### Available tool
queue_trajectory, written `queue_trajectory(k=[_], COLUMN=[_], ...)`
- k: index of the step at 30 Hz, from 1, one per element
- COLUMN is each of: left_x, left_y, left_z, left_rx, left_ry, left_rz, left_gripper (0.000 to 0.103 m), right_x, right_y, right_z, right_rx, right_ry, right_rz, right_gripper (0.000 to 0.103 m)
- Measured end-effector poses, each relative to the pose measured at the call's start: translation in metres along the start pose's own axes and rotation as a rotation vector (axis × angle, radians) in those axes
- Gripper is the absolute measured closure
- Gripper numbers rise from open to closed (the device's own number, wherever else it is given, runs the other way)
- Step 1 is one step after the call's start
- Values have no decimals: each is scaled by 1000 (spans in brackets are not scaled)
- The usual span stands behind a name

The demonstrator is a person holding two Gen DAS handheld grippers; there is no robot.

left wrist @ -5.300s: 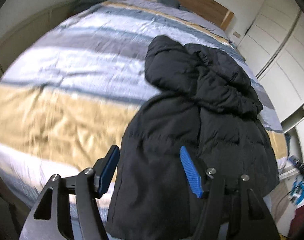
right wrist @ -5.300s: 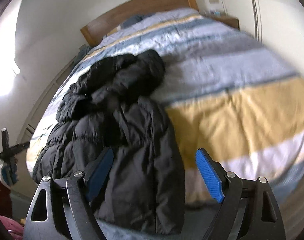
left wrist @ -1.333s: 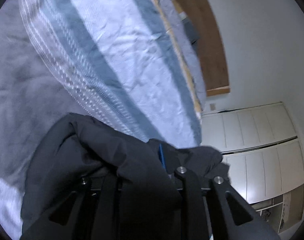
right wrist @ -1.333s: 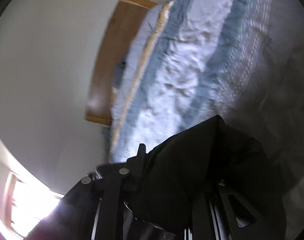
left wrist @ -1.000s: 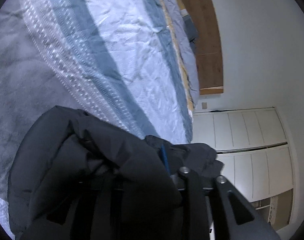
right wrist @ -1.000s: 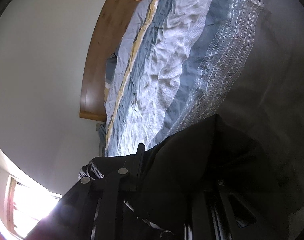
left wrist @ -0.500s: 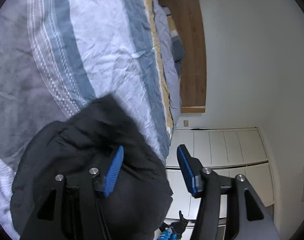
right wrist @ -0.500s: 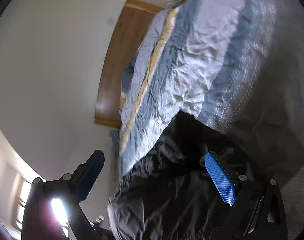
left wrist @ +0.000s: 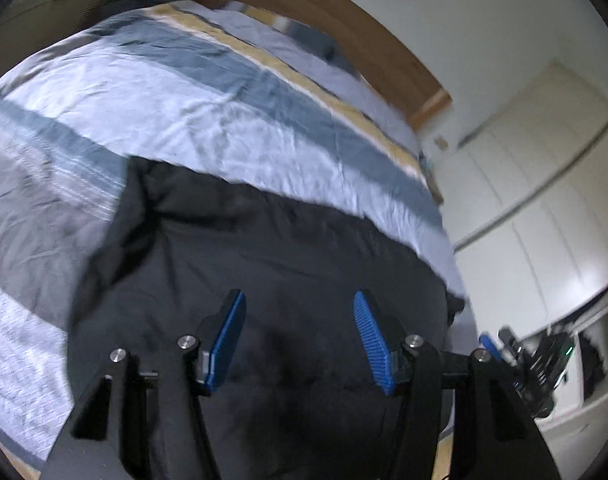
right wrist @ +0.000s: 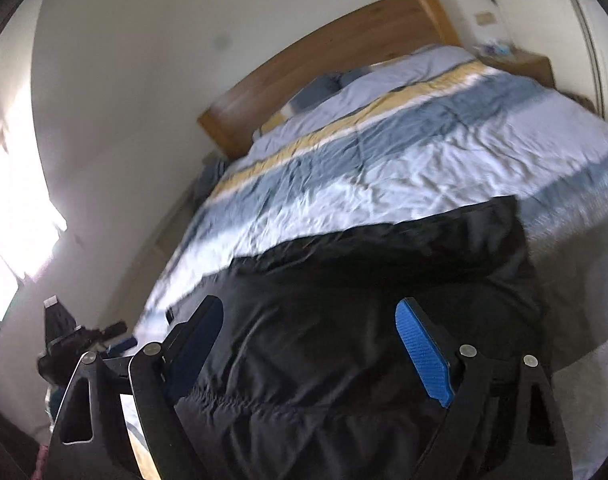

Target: Fold large clothes

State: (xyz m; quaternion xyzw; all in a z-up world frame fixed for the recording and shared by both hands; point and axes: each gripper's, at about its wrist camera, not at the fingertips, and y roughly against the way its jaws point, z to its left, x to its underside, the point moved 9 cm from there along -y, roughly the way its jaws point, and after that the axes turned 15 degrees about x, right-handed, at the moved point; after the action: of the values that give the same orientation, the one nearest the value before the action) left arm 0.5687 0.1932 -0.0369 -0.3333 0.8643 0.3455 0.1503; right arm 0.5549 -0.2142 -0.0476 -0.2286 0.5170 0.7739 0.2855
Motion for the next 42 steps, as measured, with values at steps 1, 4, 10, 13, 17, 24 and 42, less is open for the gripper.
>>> queue_trajectory(k=[1,4,10,13,17,24,42], left_x=[7,22,29,16,7,14,-38], left_y=[-16,-53,-131,-158,-182,-196,-93], left_z=[-6,-20,-20,-11,15,34,165], left_rx=[-3,-15,-120,-172,-138,-130,-352], left_ry=[-24,-107,-253,-262,-178,-165,85], left_rz=[25,85,194,239,244,221,152], left_gripper=[49,49,49,49,48,47,47], right_x=[4,17,44,41,38,54,-8], right_y=[-4,-24,-105,-135,-165,-187,-170], right_z=[8,34,61,60,52,44,-140], right_rx=[1,23,146,193,213,243,469], right_ry=[19,96,266,289,296,316,66], right_rz=[5,25,132,184,210,186,226], right_gripper=[15,15,15,14,12,10,9])
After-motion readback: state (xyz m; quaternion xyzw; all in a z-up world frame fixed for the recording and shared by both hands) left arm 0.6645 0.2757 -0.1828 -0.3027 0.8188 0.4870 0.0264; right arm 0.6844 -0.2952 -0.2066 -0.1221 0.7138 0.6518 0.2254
